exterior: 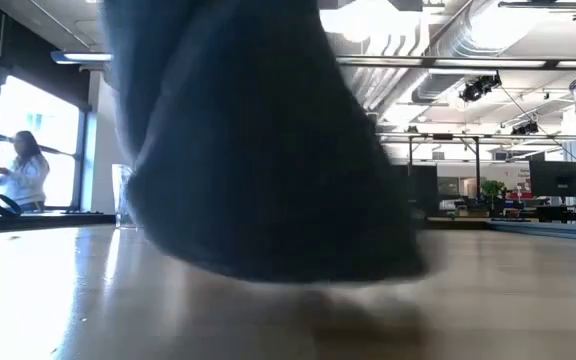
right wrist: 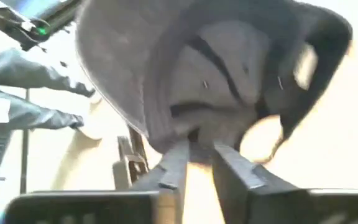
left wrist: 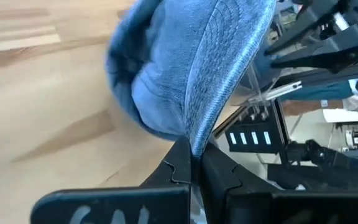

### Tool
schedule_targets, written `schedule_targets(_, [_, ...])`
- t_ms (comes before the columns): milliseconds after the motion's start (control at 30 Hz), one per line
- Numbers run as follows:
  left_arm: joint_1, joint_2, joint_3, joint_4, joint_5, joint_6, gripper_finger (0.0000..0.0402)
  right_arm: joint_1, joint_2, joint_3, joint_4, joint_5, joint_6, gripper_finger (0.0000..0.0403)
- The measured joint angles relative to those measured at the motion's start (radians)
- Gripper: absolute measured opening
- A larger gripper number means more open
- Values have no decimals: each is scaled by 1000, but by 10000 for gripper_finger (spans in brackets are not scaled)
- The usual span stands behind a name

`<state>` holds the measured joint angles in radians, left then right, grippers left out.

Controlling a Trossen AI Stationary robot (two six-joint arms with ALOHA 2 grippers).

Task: Pick & Place hat
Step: Put the blue cap into the bottom transparent bin

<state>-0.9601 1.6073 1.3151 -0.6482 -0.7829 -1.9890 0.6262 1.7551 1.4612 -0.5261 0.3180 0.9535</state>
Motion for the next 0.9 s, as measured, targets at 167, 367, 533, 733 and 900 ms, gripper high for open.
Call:
schedule_targets(167, [-3,0,0,2,11,5,1,1,-36,-3,-238,29,51,172])
schedule_targets(367, [-2,0,0,5,10,29,1,-15,-37,-176,-47,77,107,269])
schedule_targets(533, [-2,0,0,3,17,29,1,-51,-27,-388,398,117,244,259])
schedule_targets(733, [-2,0,16,9,16,36,1,-82,9,-472,517,201,325,144])
schedule_targets(900, [-2,0,46,-16,16,55,1,-92,5,-396,363,198,263,17])
